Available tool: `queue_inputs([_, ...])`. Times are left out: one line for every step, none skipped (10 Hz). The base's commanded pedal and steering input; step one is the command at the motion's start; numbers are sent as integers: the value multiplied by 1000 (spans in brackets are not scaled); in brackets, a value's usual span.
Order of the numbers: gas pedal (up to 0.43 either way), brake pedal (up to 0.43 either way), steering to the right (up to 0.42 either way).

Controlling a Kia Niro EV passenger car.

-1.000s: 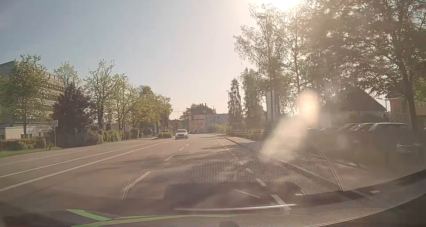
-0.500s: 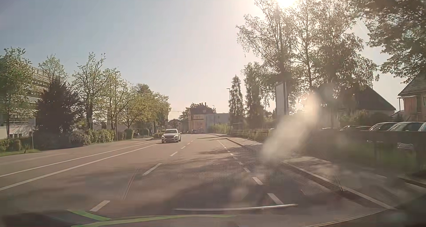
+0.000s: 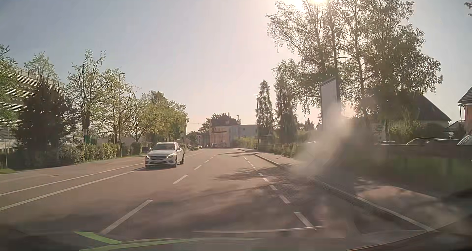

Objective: Follow the waypoints while adhering to traffic rules and regulations

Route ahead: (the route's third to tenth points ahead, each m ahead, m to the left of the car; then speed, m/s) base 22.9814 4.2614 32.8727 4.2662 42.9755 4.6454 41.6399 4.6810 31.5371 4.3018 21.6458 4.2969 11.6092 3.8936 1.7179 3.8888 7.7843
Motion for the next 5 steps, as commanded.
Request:
queue_inputs([0,0,-10])
queue_inputs([0,0,-10])
queue_inputs([0,6,-10])
queue_inputs([0,12,-10])
queue_inputs([0,18,-10])
